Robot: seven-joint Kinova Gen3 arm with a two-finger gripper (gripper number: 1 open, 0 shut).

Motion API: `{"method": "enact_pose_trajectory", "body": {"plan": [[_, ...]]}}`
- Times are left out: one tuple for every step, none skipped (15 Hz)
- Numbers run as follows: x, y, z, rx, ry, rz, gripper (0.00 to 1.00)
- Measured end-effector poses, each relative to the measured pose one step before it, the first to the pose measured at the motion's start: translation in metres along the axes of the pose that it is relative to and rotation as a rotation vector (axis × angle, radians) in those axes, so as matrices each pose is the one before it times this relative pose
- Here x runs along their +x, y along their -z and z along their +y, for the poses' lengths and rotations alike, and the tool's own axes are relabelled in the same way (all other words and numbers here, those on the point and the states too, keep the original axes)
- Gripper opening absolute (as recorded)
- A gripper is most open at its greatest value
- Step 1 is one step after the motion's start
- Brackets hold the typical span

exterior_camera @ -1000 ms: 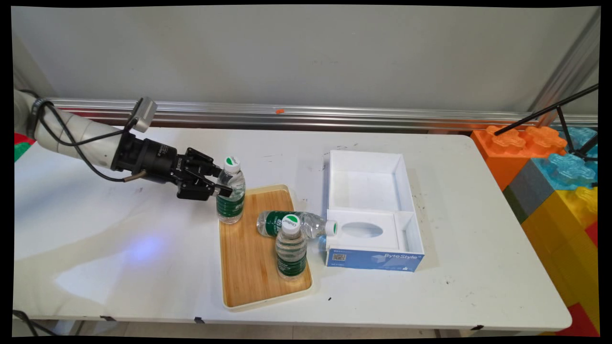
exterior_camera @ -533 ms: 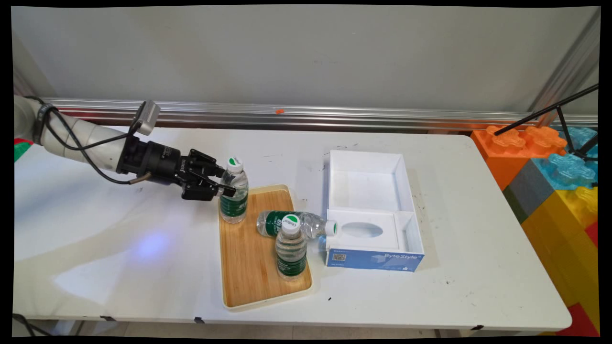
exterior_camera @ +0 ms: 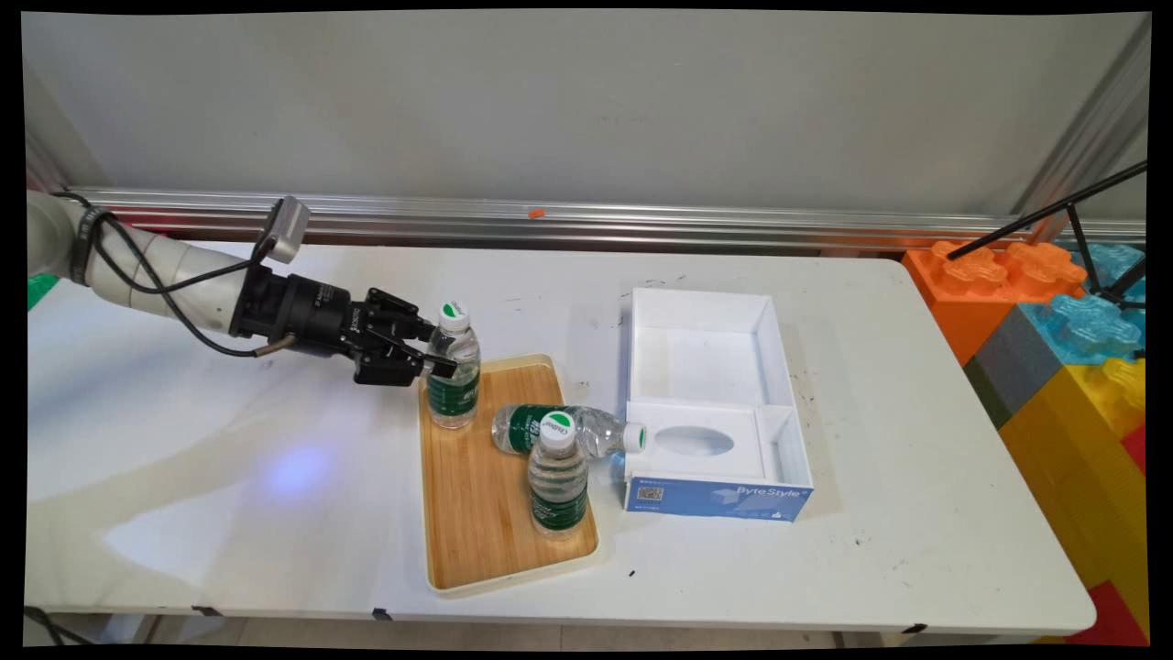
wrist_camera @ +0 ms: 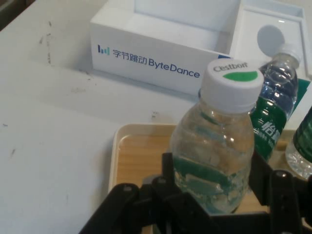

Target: Place the picked object on the tray

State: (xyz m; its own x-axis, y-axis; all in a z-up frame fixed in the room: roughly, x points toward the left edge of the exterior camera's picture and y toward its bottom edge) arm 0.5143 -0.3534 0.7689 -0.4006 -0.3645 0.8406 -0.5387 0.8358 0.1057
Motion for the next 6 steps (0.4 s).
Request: {"method": "enact_pose_trajectory", "body": {"plan": [[-0.00047, -0.00056, -0.00002, 0.00069, -0.00014, 0.00212, 0.00], [-0.00017, -0.00034, -0.00004, 0.00069, -0.00045, 0.00193, 1.00], [-0.00026, -0.00022, -0.00005, 0.00087, -0.00064, 0.00144, 1.00], [-0.00037, -0.00038, -0.00008, 0.00069, -0.00011, 0.00170, 1.00], [-0.00034, -0.00049, -0.00004, 0.00018, 0.00004, 0.00154, 1.00], [-0.00044, -0.00054, -0.00008, -0.00039, 0.00006, 0.00105, 1.00]]}}
